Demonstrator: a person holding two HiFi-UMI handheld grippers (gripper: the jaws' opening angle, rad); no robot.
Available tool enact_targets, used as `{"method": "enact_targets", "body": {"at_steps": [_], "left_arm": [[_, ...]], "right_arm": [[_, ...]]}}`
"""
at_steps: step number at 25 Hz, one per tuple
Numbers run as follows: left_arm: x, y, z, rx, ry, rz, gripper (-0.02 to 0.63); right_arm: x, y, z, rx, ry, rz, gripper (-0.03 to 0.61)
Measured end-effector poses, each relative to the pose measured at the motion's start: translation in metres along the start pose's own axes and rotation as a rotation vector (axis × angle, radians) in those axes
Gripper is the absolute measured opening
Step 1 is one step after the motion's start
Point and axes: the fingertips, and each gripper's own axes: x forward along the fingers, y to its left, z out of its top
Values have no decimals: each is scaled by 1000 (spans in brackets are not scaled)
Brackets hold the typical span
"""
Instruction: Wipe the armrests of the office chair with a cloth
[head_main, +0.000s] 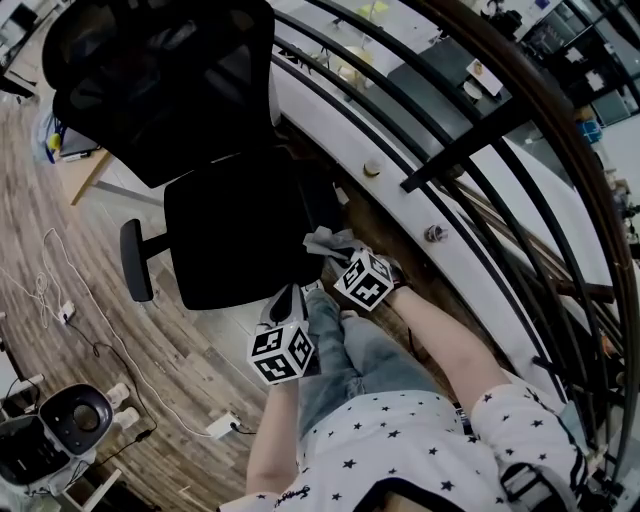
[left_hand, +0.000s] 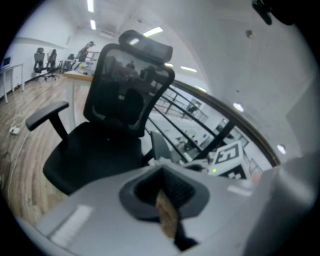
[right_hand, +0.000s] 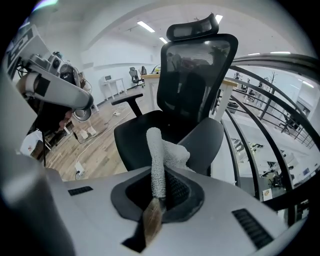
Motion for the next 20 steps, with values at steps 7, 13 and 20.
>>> {"method": "enact_targets", "body": {"at_steps": [7,13,20], "left_arm": [[-16,-11,-4,-10,-33,13,8],[-33,-26,-8,-15,-63,21,8],[-61,-41,-14,-17,-93,42,8]], "right_arm": [[-39,17,3,-2,-75,-13,25],[-82,31,4,8,-144,-32,25],[-126,55,-1,4,-198,-32,25]]}}
